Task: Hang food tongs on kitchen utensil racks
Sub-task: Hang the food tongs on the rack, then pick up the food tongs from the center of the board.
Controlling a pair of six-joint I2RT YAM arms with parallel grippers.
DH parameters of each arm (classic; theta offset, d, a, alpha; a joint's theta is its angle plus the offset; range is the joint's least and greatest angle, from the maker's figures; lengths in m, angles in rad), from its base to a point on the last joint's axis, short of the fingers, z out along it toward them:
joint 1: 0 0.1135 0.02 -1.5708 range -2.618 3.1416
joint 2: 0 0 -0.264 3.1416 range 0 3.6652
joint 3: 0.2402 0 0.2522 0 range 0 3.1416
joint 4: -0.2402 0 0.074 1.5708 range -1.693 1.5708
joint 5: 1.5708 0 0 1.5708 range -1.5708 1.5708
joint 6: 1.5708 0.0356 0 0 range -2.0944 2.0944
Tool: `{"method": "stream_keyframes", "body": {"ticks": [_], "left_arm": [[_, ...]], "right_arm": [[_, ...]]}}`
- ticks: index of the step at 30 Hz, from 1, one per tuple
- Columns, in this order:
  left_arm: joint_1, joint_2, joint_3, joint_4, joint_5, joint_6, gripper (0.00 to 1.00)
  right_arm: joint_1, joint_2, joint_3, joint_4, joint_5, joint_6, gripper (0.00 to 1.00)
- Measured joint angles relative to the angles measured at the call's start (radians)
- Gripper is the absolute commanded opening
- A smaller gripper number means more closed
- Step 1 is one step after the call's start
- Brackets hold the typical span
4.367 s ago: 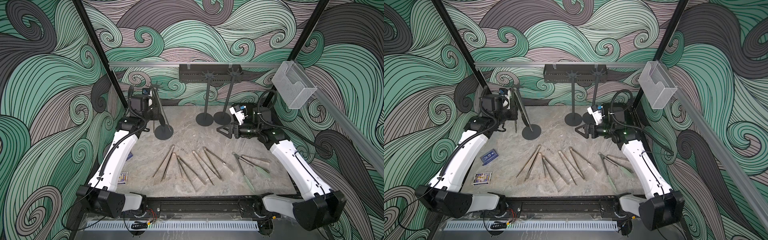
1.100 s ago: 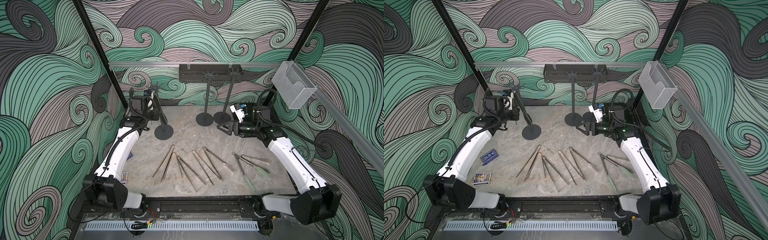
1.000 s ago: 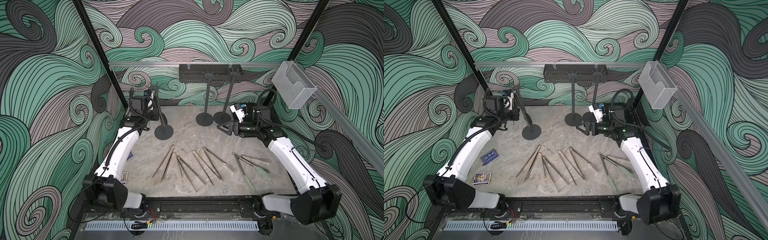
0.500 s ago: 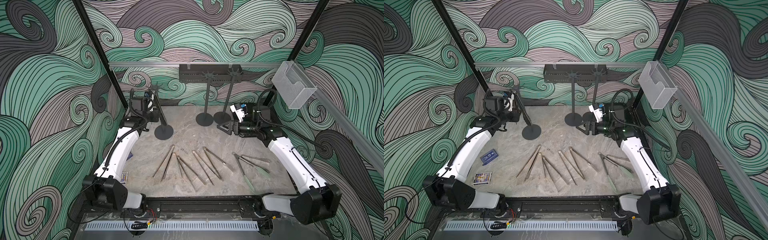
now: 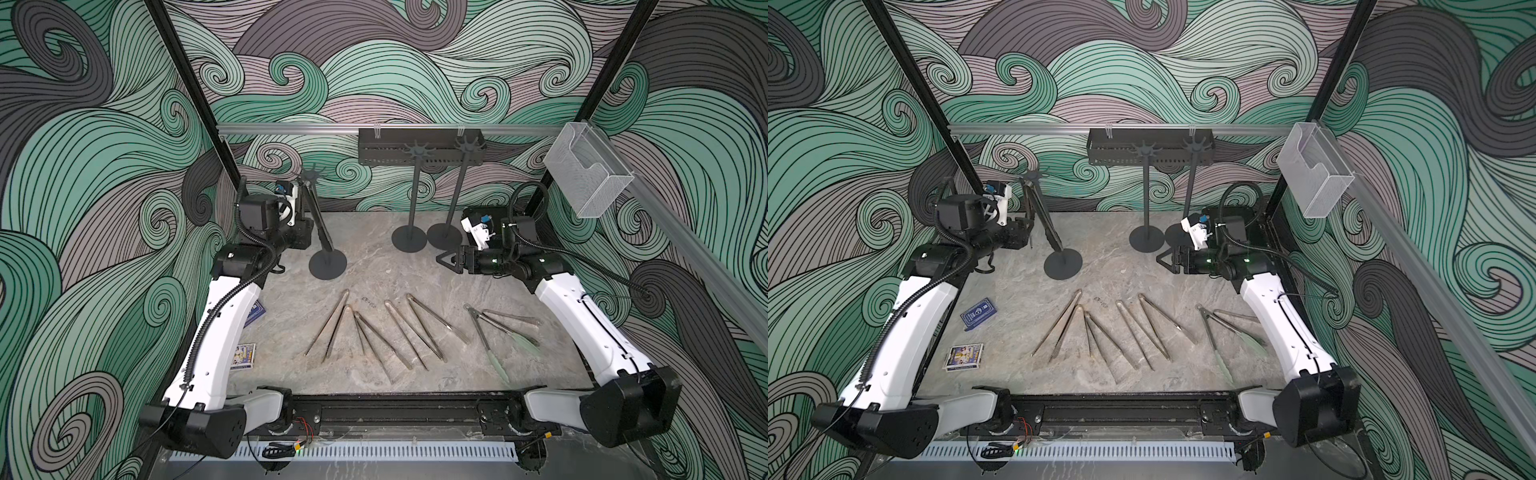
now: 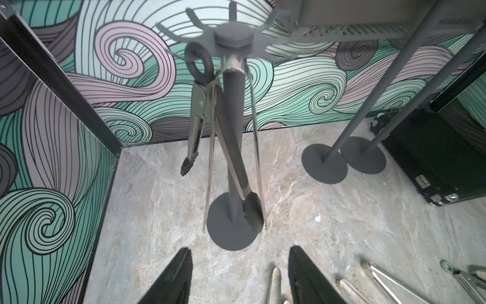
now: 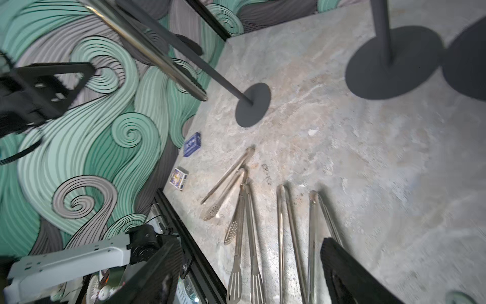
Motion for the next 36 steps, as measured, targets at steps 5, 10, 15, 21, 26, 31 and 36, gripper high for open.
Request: {"method": "stream_keyframes", "body": {"ticks": [5, 10, 15, 21, 26, 31, 36], "left_arm": [[0.0, -0.071, -0.007, -0.043, 0.066, -0.045, 0.61], [0.0, -0.134, -0.12, -0.042, 0.182, -0.134, 0.62], [0.0, -0.158, -0.223, -0.026, 0.299, -0.218, 0.62], [0.0, -0.17, -0.27, 0.008, 0.378, -0.253, 0.62], [0.0, -0.169, -0.27, 0.019, 0.409, -0.253, 0.62], [0.0, -0.169, -0.27, 0.021, 0.429, -0.251, 0.62], [0.0, -0.169, -0.27, 0.02, 0.435, -0.243, 0.62]], "right_arm": [[0.001, -0.047, -0.023, -0.163, 0.274, 0.009, 0.84], [0.0, -0.085, -0.166, -0.252, 0.479, 0.064, 0.85], [0.0, -0.063, -0.276, -0.29, 0.59, 0.131, 0.82], [0.0, -0.033, -0.36, -0.26, 0.613, 0.201, 0.76], [0.0, 0.058, -0.404, -0.212, 0.611, 0.235, 0.67], [0.0, 0.137, -0.408, -0.158, 0.614, 0.255, 0.59], [0.0, 0.182, -0.421, -0.109, 0.621, 0.267, 0.5]]}}
